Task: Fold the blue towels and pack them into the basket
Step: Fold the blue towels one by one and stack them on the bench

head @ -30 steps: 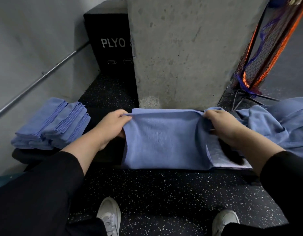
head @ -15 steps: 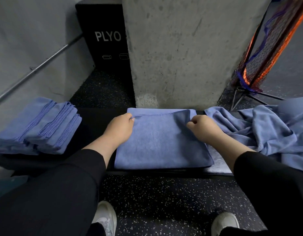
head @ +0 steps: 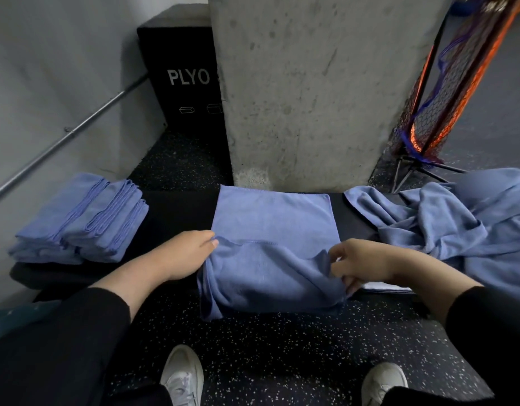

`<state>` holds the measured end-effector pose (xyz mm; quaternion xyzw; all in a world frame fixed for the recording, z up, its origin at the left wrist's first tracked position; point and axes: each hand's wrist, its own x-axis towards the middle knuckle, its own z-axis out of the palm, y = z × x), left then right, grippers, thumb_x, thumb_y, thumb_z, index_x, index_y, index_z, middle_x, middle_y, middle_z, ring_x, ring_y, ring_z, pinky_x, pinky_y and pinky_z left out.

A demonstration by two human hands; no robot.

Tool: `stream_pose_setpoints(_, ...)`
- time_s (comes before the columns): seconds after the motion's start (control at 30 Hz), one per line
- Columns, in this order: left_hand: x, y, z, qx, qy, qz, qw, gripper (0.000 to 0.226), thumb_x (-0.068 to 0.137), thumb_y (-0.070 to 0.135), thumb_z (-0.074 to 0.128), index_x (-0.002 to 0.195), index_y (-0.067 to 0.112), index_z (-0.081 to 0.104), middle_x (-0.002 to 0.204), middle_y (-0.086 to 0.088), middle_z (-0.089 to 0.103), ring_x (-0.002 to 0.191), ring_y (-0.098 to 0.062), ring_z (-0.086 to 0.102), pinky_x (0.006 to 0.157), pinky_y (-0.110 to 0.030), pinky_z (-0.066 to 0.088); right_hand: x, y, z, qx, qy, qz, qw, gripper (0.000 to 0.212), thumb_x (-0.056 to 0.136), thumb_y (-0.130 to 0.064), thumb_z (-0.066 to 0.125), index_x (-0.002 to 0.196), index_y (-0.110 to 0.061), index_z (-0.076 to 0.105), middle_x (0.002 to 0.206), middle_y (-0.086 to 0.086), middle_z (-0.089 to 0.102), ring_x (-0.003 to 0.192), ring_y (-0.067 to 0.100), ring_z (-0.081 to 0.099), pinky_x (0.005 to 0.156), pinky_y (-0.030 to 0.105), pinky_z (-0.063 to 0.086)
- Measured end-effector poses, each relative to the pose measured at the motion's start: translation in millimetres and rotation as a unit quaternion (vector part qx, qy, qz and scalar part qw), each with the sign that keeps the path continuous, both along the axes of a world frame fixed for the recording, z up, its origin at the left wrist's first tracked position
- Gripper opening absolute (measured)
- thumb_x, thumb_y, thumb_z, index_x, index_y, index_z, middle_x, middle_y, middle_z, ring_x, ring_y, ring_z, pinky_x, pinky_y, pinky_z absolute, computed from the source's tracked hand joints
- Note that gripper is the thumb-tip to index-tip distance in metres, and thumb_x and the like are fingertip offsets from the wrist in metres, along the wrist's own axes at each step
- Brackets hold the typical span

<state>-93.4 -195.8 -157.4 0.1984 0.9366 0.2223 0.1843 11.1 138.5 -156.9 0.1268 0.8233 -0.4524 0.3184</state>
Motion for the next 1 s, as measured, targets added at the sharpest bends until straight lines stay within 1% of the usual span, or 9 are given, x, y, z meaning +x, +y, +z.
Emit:
stream_pose_setpoints(0.13, -5, 4, 0, -0.004, 0.0, 0.002, 1.0, 0.038, 0.106, 0.029, 0.045, 0.073, 0.01, 0.047, 0.072, -0.002, 0.053, 0.067, -0.015, 0.045, 0.067, -0.036, 0.038, -8, -5, -4, 0.008, 0.077, -0.051, 0.996, 0.02, 0.085, -0.012, 0.074, 0.087, 0.005, 0.064, 0.068, 0.011, 0.054, 0.061, 0.021, 0.052, 0.056, 0.029, 0.046)
stream_pose_setpoints(0.23, -10, 7, 1, 0.025, -0.024, 0.008, 0.999, 0.038, 0.105, 0.026, 0.047, 0.077, 0.0, 0.054, 0.073, -0.006, 0.058, 0.068, -0.016, 0.049, 0.072, -0.04, 0.045, -14, -10, 1, -0.001, 0.107, -0.051, 0.993, 0.013, 0.084, -0.014, 0.07, 0.073, -0.009, 0.064, 0.064, 0.005, 0.05, 0.062, 0.018, 0.047, 0.057, 0.03, 0.042)
stream_pose_setpoints(0.33, -16, 12, 14, 0.185, -0.065, 0.069, 0.978, 0.03, 0.1, 0.013, 0.05, 0.072, 0.005, 0.056, 0.065, -0.006, 0.053, 0.063, -0.014, 0.048, 0.064, -0.033, 0.039, -25, -12, 15, -0.059, 0.175, -0.126, 0.975, 0.012, 0.084, -0.015, 0.058, 0.072, -0.014, 0.057, 0.064, 0.004, 0.047, 0.064, 0.017, 0.044, 0.061, 0.032, 0.043)
stream_pose_setpoints(0.4, -27, 15, 21, 0.285, -0.046, 0.126, 0.949, 0.026, 0.093, 0.02, 0.052, 0.076, 0.003, 0.063, 0.072, -0.002, 0.06, 0.068, -0.009, 0.051, 0.068, -0.029, 0.039, -40, -8, 25, -0.086, 0.218, -0.209, 0.949, 0.014, 0.083, -0.016, 0.054, 0.069, -0.017, 0.056, 0.061, 0.004, 0.049, 0.063, 0.018, 0.046, 0.062, 0.033, 0.041)
stream_pose_setpoints(0.47, -42, 20, 24, 0.312, 0.009, 0.173, 0.934, 0.034, 0.091, 0.031, 0.049, 0.087, 0.0, 0.063, 0.078, -0.003, 0.06, 0.074, -0.012, 0.051, 0.07, -0.032, 0.038, -60, 2, 25, -0.058, 0.252, -0.276, 0.926, 0.011, 0.075, -0.028, 0.056, 0.069, -0.019, 0.058, 0.061, 0.004, 0.052, 0.064, 0.018, 0.049, 0.064, 0.039, 0.043)
stream_pose_setpoints(0.6, -67, 42, 15, 0.22, 0.111, 0.206, 0.947, 0.034, 0.105, 0.026, 0.045, 0.074, 0.015, 0.051, 0.064, 0.002, 0.046, 0.058, -0.015, 0.039, 0.054, -0.033, 0.028, -91, 17, 4, 0.062, 0.266, -0.299, 0.914, 0.032, 0.07, -0.043, 0.055, 0.075, -0.011, 0.052, 0.065, 0.007, 0.053, 0.067, 0.02, 0.052, 0.07, 0.057, 0.054)
stream_pose_setpoints(0.67, -75, 51, 3, 0.167, 0.118, 0.178, 0.962, 0.03, 0.105, 0.025, 0.046, 0.079, 0.014, 0.055, 0.066, 0.001, 0.051, 0.061, -0.018, 0.045, 0.053, -0.032, 0.031, -93, 9, 2, 0.136, 0.262, -0.259, 0.92, 0.025, 0.085, -0.032, 0.055, 0.08, -0.007, 0.055, 0.073, 0.01, 0.058, 0.074, 0.023, 0.055, 0.072, 0.048, 0.05)
stream_pose_setpoints(0.77, -79, 53, -21, 0.06, 0.117, 0.122, 0.984, 0.029, 0.105, 0.025, 0.047, 0.084, 0.01, 0.06, 0.08, -0.006, 0.063, 0.075, -0.026, 0.052, 0.06, -0.035, 0.033, -94, 4, -6, 0.216, 0.243, -0.194, 0.926, 0.013, 0.095, -0.018, 0.051, 0.088, -0.008, 0.053, 0.079, 0.008, 0.054, 0.083, 0.025, 0.049, 0.07, 0.032, 0.033)
stream_pose_setpoints(1.0, -68, 39, -20, -0.035, 0.138, 0.088, 0.986, 0.039, 0.105, 0.028, 0.043, 0.068, 0.02, 0.04, 0.07, 0.002, 0.049, 0.063, -0.014, 0.044, 0.052, -0.03, 0.025, -84, 4, -6, 0.272, 0.222, -0.113, 0.929, 0.018, 0.092, -0.021, 0.052, 0.08, -0.008, 0.055, 0.067, 0.004, 0.054, 0.07, 0.025, 0.049, 0.053, 0.03, 0.031)
